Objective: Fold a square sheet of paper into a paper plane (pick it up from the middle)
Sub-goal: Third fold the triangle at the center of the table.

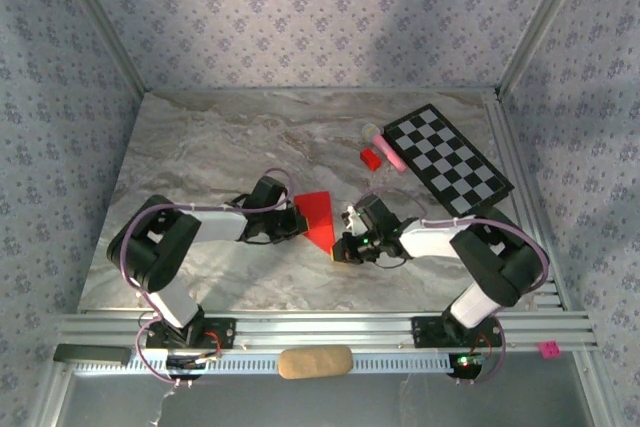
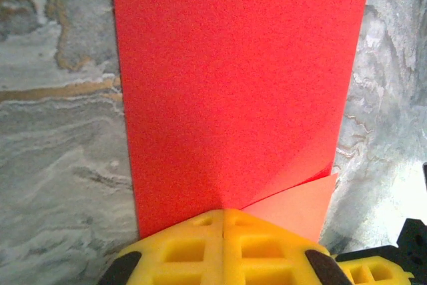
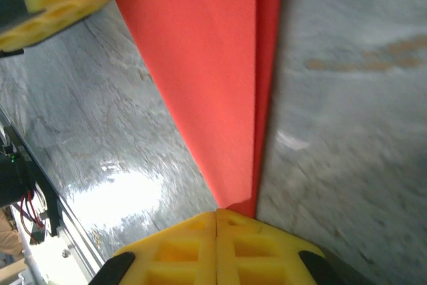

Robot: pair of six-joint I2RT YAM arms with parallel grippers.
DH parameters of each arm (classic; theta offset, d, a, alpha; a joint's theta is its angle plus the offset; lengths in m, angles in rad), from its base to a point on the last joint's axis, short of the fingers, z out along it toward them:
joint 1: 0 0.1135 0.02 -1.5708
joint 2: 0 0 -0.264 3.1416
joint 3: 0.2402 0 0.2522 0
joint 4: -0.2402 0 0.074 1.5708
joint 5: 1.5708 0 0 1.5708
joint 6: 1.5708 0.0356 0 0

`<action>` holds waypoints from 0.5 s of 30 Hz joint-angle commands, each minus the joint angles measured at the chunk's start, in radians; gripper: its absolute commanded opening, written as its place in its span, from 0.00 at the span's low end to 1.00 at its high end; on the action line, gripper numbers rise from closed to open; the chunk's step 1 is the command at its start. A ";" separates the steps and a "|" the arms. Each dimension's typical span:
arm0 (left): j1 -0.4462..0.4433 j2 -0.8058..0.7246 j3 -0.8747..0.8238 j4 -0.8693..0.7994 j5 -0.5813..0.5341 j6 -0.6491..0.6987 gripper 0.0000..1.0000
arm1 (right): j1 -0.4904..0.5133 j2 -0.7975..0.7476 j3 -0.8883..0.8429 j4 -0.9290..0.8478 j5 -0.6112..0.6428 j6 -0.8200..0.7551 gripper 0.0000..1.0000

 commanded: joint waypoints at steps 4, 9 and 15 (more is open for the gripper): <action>0.009 0.049 -0.011 -0.084 -0.071 0.034 0.00 | -0.016 -0.094 -0.023 -0.091 -0.015 0.008 0.08; 0.009 0.045 -0.008 -0.087 -0.069 0.040 0.00 | -0.018 -0.111 0.045 -0.097 -0.013 -0.014 0.08; 0.008 0.036 0.006 -0.099 -0.067 0.048 0.00 | -0.022 0.030 0.140 -0.111 -0.010 -0.022 0.07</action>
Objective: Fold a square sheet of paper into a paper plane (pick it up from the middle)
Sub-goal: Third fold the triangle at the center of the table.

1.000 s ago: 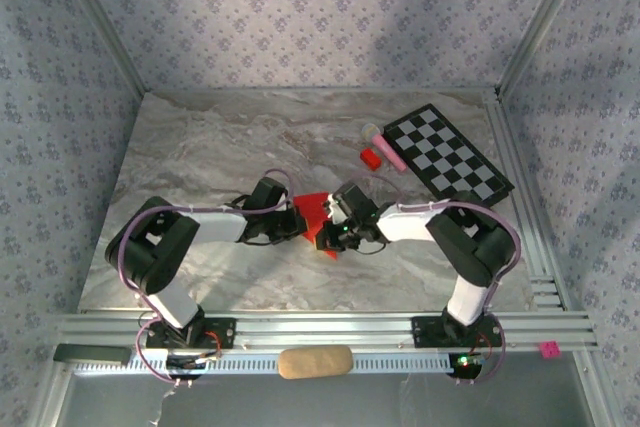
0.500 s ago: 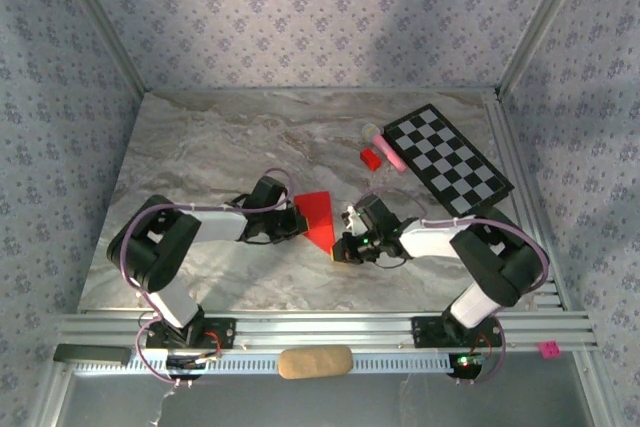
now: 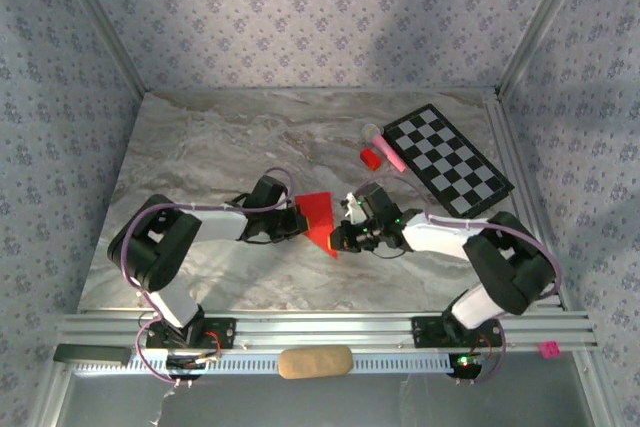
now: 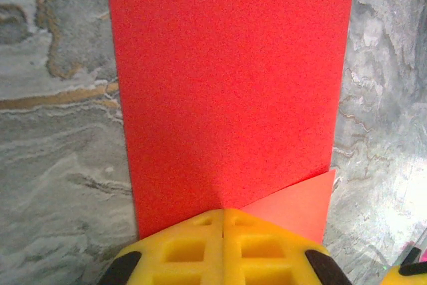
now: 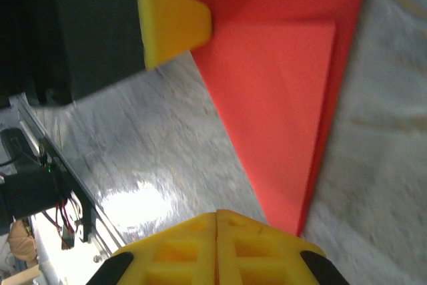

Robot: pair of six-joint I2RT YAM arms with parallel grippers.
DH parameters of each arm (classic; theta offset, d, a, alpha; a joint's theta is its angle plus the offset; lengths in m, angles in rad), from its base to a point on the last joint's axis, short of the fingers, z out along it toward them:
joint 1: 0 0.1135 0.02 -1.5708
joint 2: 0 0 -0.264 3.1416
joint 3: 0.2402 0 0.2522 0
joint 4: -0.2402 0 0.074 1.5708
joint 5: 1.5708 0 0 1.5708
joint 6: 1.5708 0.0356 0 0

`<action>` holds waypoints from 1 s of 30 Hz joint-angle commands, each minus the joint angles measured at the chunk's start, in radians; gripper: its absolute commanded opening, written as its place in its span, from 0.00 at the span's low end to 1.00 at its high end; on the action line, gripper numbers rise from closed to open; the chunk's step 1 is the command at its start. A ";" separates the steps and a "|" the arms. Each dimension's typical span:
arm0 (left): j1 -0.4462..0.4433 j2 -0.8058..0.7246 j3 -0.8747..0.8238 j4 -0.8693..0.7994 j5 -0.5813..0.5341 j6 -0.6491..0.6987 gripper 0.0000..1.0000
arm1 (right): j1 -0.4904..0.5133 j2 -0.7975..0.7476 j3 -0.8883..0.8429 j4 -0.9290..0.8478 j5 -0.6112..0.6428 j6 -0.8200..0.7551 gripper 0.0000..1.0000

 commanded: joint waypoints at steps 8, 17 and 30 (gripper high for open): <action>0.011 -0.022 0.052 -0.133 -0.059 0.035 0.04 | -0.009 0.137 -0.023 -0.046 0.028 0.013 0.02; -0.076 -0.071 0.104 -0.140 -0.101 0.009 0.11 | -0.010 0.141 -0.036 -0.040 0.055 0.036 0.01; -0.099 0.031 -0.021 0.059 -0.078 -0.066 0.06 | -0.010 0.134 -0.055 -0.052 0.077 0.041 0.01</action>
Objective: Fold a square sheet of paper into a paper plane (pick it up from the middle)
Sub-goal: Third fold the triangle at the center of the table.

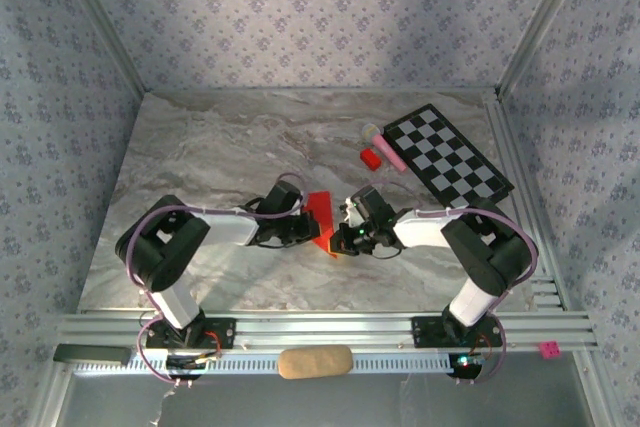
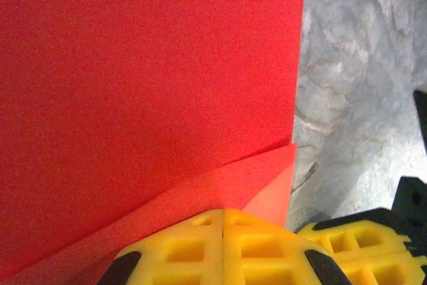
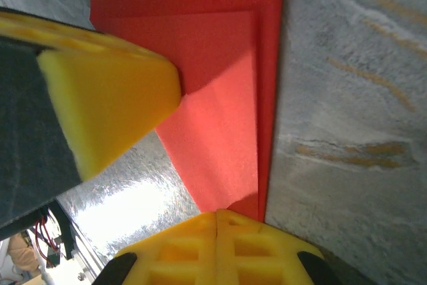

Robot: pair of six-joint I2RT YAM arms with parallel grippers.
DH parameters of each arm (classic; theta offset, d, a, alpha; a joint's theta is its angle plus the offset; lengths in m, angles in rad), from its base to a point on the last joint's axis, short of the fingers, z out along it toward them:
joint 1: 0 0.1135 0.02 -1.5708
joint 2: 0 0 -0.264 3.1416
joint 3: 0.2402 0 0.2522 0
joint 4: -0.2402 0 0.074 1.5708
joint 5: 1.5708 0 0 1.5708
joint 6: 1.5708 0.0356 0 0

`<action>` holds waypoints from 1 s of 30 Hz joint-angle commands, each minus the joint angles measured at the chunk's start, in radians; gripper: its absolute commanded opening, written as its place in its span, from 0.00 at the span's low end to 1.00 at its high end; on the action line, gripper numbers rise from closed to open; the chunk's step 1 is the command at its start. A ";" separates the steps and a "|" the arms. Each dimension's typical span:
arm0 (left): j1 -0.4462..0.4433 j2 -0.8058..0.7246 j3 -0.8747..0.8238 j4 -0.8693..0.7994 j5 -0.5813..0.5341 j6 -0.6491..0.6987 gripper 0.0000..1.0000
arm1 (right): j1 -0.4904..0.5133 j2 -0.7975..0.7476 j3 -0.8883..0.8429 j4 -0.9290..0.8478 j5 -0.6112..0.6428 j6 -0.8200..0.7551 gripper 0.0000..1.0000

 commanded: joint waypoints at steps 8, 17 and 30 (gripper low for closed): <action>0.131 -0.027 -0.089 0.017 -0.033 0.086 0.10 | -0.002 0.023 -0.062 -0.090 0.087 0.012 0.01; 0.222 -0.095 -0.091 -0.062 -0.032 0.159 0.12 | -0.002 0.017 -0.069 -0.073 0.081 0.019 0.01; 0.225 -0.229 -0.053 -0.131 -0.044 0.109 0.24 | -0.047 -0.206 0.028 -0.208 0.199 -0.060 0.25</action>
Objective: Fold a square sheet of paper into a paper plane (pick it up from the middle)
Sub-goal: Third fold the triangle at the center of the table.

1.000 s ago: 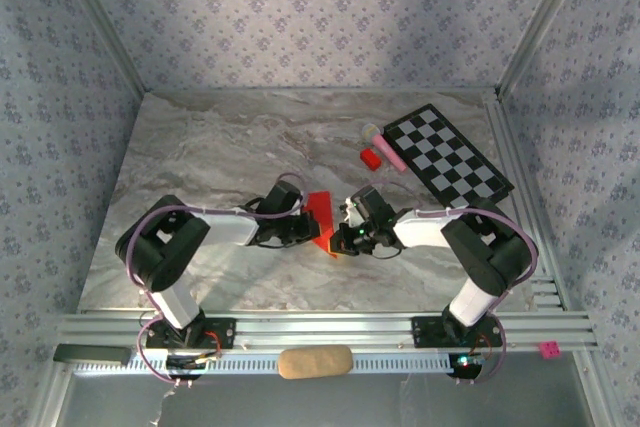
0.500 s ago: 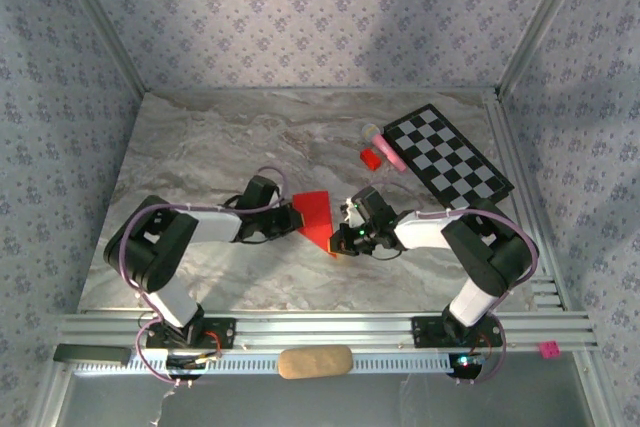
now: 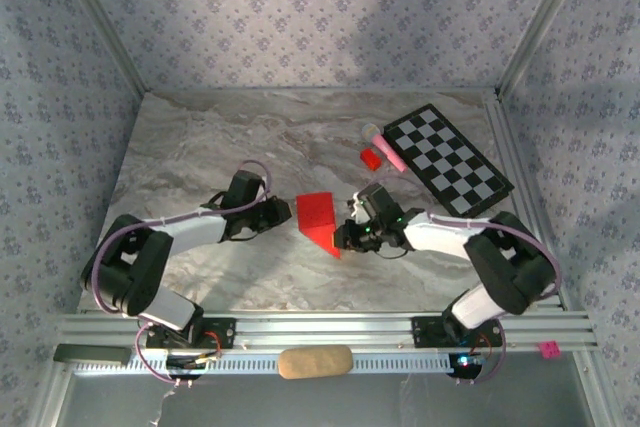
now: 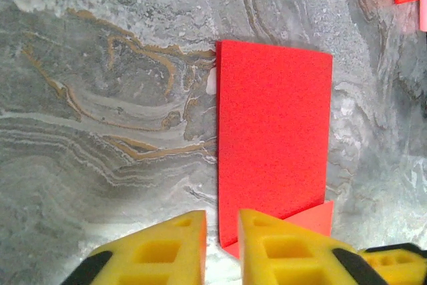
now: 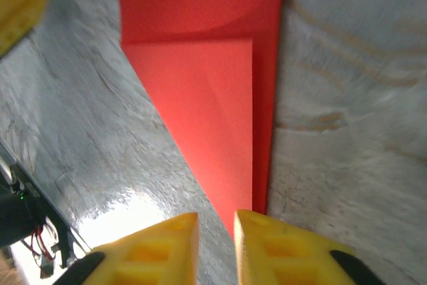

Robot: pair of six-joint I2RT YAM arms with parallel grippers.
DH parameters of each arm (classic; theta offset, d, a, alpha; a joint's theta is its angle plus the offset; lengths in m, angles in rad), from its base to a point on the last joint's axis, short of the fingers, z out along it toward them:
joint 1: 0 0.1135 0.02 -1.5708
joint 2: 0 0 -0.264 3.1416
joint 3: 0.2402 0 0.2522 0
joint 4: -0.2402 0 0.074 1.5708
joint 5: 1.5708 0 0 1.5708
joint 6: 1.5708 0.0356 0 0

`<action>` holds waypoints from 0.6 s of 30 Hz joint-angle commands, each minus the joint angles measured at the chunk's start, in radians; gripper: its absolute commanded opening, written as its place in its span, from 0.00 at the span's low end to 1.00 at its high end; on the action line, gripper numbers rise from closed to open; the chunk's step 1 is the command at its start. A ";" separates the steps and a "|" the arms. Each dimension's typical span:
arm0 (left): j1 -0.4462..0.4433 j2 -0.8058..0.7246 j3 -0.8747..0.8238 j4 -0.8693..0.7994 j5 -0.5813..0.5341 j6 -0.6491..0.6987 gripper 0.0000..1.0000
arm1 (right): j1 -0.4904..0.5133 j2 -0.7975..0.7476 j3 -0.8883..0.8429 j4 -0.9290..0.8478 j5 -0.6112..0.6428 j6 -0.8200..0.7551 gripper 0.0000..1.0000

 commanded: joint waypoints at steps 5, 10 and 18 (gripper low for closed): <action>-0.007 -0.017 0.038 -0.055 -0.008 -0.014 0.32 | -0.051 -0.032 0.081 -0.139 0.131 -0.075 0.38; -0.007 -0.015 0.041 -0.047 0.004 -0.027 0.35 | -0.027 0.032 0.124 -0.129 0.144 -0.062 0.40; -0.006 -0.012 0.048 -0.051 0.036 -0.031 0.36 | 0.008 0.099 0.168 -0.151 0.194 -0.046 0.35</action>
